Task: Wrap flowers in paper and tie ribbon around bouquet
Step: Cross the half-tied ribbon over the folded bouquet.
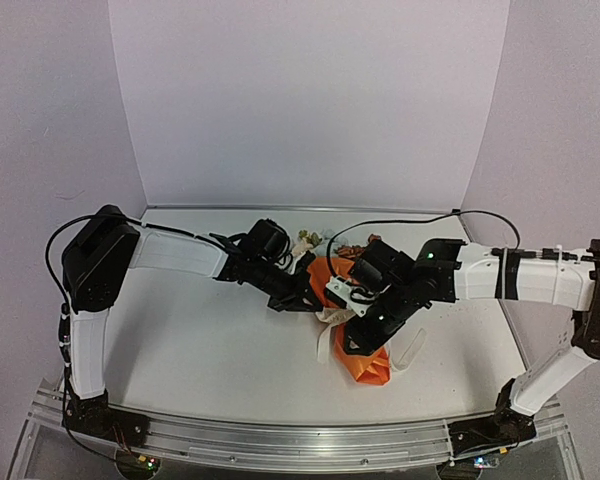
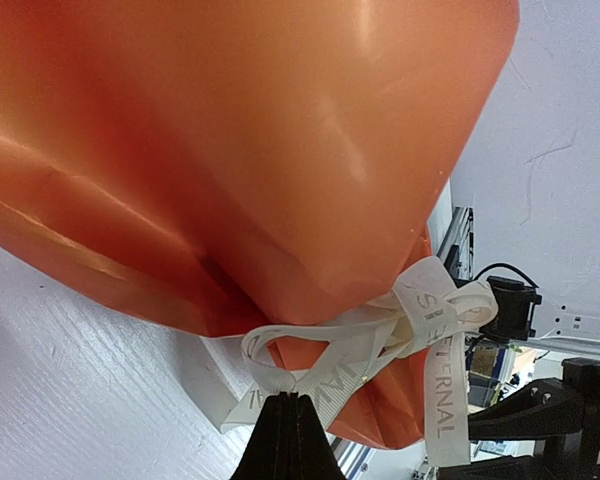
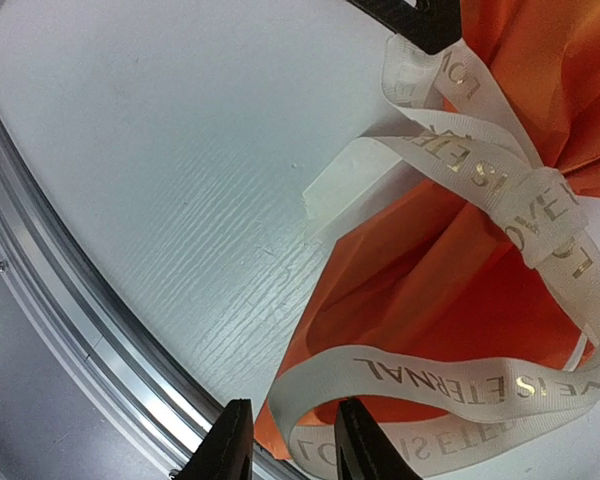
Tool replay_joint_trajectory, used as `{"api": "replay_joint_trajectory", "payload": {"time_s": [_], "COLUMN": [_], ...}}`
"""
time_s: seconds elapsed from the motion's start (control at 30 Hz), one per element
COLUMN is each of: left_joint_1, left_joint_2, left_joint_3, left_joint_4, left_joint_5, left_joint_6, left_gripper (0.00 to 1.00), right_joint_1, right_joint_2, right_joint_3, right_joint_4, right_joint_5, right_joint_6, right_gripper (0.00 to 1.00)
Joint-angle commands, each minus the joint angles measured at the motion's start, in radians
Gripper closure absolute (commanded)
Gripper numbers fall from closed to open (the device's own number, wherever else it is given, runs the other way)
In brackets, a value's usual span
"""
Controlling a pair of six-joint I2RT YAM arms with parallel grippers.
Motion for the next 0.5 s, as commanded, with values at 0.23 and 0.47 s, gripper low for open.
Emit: {"api": "replay_joint_trajectory", "payload": {"time_s": [0.23, 0.47], "left_joint_1": [0.018, 0.033], "left_joint_2": [-0.052, -0.075], "left_joint_3": [-0.051, -0.090], "left_joint_4": [0.016, 0.034], "left_joint_5": [-0.022, -0.022], "left_joint_6": [0.012, 0.012], "left_gripper": [1.00, 1.00], "right_joint_1": [-0.021, -0.159], "right_joint_2": [-0.070, -0.081], "right_joint_3": [0.039, 0.040], "right_joint_4": [-0.100, -0.124], "right_joint_5": [0.103, 0.147], "right_joint_6": [-0.008, 0.052], "right_gripper": [1.00, 1.00]}}
